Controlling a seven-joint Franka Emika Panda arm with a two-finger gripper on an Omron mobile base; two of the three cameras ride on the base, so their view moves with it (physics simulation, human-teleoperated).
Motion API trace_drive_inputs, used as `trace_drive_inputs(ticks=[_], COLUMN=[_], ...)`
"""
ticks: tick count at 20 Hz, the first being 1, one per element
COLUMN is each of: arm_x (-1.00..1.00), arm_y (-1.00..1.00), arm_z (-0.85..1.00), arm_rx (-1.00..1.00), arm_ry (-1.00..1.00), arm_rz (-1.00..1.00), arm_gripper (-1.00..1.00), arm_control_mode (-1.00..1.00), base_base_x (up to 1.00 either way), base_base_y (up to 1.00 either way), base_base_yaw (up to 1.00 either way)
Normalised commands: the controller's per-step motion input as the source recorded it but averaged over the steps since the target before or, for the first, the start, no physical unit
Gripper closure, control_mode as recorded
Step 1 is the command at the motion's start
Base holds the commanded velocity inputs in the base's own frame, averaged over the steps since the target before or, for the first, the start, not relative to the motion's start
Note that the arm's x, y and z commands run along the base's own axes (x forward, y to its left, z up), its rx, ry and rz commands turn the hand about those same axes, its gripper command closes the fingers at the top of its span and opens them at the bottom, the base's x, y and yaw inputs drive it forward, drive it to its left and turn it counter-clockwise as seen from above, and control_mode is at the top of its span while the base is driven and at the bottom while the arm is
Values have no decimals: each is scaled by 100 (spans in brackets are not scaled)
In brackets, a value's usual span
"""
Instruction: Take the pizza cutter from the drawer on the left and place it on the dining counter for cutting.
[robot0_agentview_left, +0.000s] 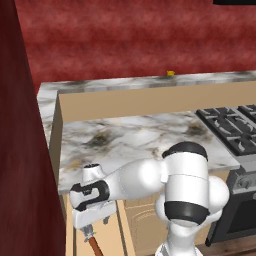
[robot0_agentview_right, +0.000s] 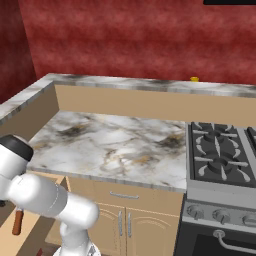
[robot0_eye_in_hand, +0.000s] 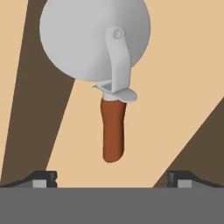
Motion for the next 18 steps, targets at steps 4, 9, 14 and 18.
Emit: trace_drive_inputs(ticks=[4,9,14,18], arm_x=[0,3,0,0], arm_y=[0,0,0,0], arm_z=[0,0,-2,-13], arm_rx=[0,0,0,0], arm_ry=[7,3,0,-3], arm_rz=[0,0,0,0], arm_gripper=[-100,-100,-100,-100], arm_control_mode=[-100,-100,-100,-100], base_base_x=[0,0,0,0], base_base_y=[0,0,0,0], base_base_yaw=[0,0,0,0])
